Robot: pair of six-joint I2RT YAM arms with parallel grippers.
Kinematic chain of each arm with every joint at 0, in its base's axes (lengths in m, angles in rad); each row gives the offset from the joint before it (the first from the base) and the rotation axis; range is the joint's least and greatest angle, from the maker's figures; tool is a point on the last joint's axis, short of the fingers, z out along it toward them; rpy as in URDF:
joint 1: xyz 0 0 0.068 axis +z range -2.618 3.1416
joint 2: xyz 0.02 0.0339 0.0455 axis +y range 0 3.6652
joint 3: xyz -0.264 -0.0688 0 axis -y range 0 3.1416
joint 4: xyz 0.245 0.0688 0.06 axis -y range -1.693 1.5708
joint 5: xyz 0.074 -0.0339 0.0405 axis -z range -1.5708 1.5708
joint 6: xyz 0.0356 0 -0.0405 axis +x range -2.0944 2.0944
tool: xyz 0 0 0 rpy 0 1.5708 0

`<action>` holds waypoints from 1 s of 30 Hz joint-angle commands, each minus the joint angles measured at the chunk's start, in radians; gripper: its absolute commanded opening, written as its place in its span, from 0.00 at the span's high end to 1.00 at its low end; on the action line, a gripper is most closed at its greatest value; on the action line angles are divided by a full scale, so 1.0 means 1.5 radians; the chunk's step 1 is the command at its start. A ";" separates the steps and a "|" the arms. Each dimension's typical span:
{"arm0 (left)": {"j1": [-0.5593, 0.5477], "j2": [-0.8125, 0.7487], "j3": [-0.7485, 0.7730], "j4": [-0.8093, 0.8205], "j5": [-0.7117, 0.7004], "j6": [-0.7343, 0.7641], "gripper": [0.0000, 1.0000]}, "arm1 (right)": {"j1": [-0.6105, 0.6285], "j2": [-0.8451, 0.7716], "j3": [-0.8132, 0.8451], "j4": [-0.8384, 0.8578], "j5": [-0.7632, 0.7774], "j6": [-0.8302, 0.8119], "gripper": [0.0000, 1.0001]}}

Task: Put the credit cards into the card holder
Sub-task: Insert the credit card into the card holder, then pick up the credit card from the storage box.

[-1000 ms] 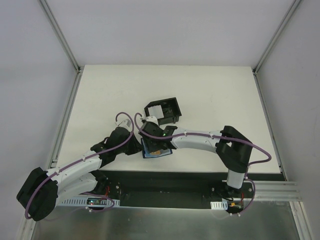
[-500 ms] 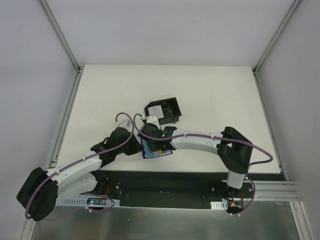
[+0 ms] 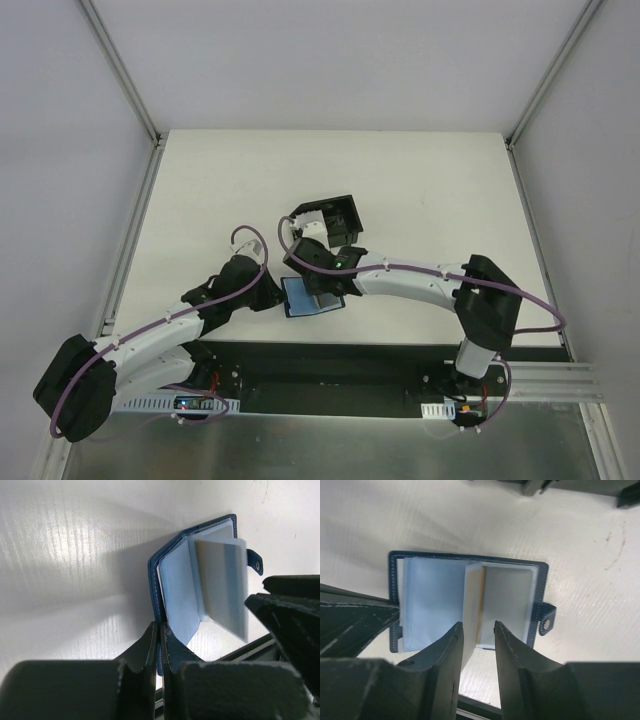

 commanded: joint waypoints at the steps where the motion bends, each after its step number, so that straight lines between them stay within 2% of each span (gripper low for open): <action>1: 0.005 -0.004 -0.008 0.009 0.000 0.003 1.00 | -0.018 -0.053 -0.038 -0.008 0.014 0.010 0.66; 12: 0.005 0.021 -0.008 0.010 -0.011 0.006 1.00 | -0.060 -0.101 -0.103 0.001 0.005 0.022 0.66; 18: 0.007 0.039 0.001 0.014 -0.021 0.014 1.00 | -0.122 -0.156 -0.087 0.060 -0.076 -0.049 0.55; 23: 0.012 0.070 0.018 0.023 -0.016 0.019 1.00 | -0.192 -0.111 -0.012 0.076 -0.172 -0.085 0.49; 30: 0.020 0.082 0.018 0.033 -0.006 0.023 1.00 | -0.265 0.012 0.104 0.085 -0.251 -0.121 0.41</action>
